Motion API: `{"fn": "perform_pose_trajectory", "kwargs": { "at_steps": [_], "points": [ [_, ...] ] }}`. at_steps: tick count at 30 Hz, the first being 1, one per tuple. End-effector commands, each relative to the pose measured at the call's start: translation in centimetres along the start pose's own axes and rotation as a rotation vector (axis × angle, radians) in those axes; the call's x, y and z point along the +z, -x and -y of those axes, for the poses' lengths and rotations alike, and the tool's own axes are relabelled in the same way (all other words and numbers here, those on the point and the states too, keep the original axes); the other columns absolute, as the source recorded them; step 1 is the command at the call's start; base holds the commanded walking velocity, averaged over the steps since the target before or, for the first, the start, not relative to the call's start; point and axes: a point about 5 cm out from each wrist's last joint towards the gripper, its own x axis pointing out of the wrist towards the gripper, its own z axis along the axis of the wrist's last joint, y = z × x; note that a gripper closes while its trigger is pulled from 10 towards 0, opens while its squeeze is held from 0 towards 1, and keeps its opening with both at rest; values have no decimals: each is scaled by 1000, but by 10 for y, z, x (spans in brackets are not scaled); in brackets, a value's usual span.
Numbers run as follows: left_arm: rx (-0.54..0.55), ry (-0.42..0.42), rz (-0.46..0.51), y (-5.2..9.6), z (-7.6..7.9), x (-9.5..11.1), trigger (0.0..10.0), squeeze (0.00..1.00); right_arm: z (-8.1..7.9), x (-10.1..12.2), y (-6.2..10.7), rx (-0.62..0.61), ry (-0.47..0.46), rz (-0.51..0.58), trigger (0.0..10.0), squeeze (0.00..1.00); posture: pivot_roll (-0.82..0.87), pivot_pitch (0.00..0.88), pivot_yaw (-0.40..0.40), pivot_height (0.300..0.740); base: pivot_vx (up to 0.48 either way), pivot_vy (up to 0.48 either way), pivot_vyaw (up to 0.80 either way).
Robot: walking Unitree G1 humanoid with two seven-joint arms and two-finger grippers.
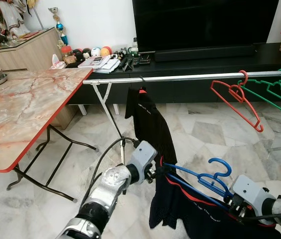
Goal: Hang hanger
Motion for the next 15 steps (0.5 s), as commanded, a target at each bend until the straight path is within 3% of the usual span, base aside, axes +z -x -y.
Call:
{"fn": "perform_pose_trajectory", "kwargs": {
  "at_steps": [1, 8, 15],
  "points": [
    [41, 24, -53, -1, 0, -8, 10000, 0, -2, 15, -2, 5, 31, 55, 10000, 0, -67, 0, 119, 740, 0, 0, 0],
    [184, 100, -138, -5, 1, -17, 10000, 0, -5, 16, -3, 10, 30, 62, 10000, 0, -70, 0, 120, 740, 0, 0, 0],
    [304, 114, -115, -6, -5, -14, 10000, 0, -6, 19, -5, 9, 34, 68, 10000, 0, -69, 0, 118, 740, 0, 0, 0]
  ]
}}
